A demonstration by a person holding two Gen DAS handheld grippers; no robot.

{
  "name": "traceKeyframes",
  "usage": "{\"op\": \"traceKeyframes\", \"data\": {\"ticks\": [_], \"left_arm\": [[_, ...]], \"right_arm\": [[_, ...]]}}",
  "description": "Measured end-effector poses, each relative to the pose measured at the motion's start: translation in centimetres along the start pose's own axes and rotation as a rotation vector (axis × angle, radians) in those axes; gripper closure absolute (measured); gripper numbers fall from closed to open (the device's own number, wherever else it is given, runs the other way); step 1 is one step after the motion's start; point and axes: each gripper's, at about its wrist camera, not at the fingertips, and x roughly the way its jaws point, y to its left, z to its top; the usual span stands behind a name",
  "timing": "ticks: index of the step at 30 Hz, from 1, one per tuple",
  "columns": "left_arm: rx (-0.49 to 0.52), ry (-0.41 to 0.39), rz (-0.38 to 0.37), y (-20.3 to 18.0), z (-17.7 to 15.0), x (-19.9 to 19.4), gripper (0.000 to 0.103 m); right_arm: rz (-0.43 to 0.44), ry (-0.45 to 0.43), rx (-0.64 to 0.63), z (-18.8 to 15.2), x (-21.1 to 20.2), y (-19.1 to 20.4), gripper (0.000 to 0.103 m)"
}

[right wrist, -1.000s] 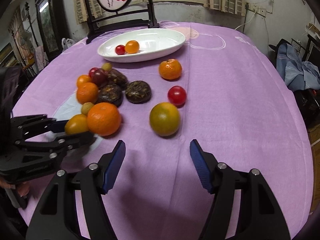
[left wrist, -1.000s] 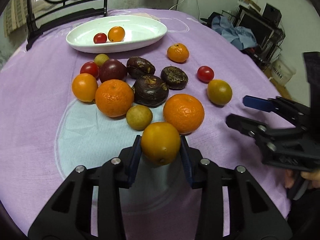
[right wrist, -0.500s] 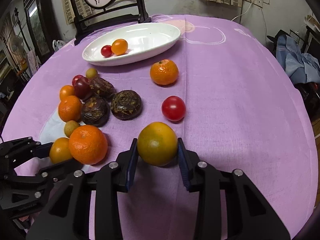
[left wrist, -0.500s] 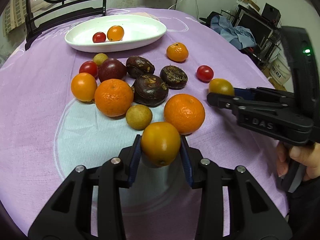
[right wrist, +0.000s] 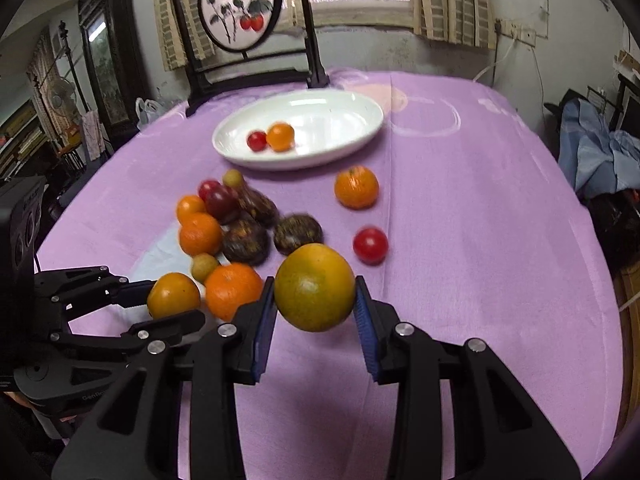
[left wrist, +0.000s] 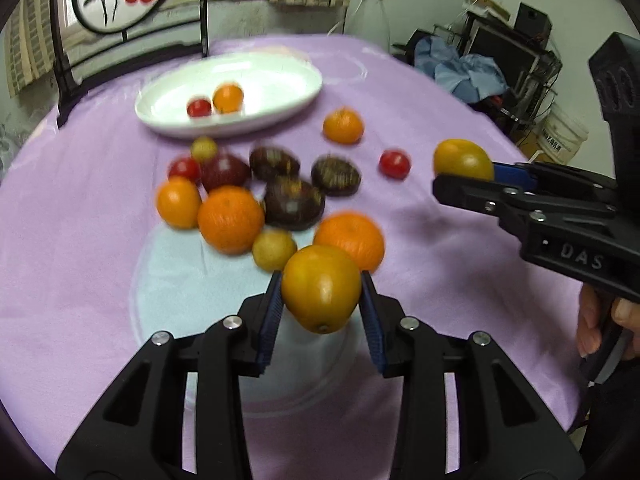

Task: Organize fruits
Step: 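Lower both held fruits onto the white plate and open both tools, then grasp a tangerine with the right tool while the left tool grasps an orange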

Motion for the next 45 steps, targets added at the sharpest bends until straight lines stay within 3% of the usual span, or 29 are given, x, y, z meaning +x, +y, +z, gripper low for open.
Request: {"op": "traceKeyframes", "data": {"ticks": [8,11,15,17,25,27,28,29,30,31,38,45], "left_arm": [[-0.042,-0.118,0.082,3.8,7.7,-1.7,0.065],[-0.132,-0.096,0.116,7.1,11.2,0.8,0.065],[-0.171,-0.071,0.195,10.1,14.1,4.7,0.065],[-0.192,-0.046,0.196,11.3,14.9,6.2,0.065],[-0.217,0.021,0.228,14.4,16.1,10.8,0.065],[-0.230,0.002,0.228,14.6,16.3,11.1,0.064],[-0.228,-0.002,0.237,14.6,16.4,11.2,0.060],[-0.225,0.000,0.246,14.5,16.5,11.2,0.045],[-0.225,0.000,0.244,14.3,16.5,11.2,0.037],[-0.226,-0.008,0.243,14.1,16.5,11.0,0.033],[-0.237,-0.050,0.210,13.2,15.7,8.2,0.025],[-0.170,-0.102,0.241,10.2,11.8,3.6,0.016]], "right_arm": [[0.038,-0.146,-0.036,6.5,1.3,1.2,0.065],[0.026,-0.121,-0.049,9.0,4.1,1.3,0.065],[0.022,-0.040,-0.040,11.0,8.5,0.7,0.065],[0.009,0.008,-0.047,11.4,10.7,0.5,0.065],[-0.004,0.103,-0.043,11.9,16.1,-0.1,0.065],[-0.006,0.106,-0.029,12.1,16.5,-0.3,0.065],[-0.008,0.107,-0.019,12.1,16.7,-0.3,0.064],[-0.007,0.108,-0.008,12.2,16.8,-0.5,0.061],[0.000,0.110,-0.001,12.3,16.8,-0.5,0.059],[-0.002,0.110,0.003,12.3,16.6,-0.5,0.058],[0.031,0.067,0.035,11.1,12.9,-0.7,0.054],[0.062,0.034,0.017,7.1,7.4,-0.7,0.050]]}}
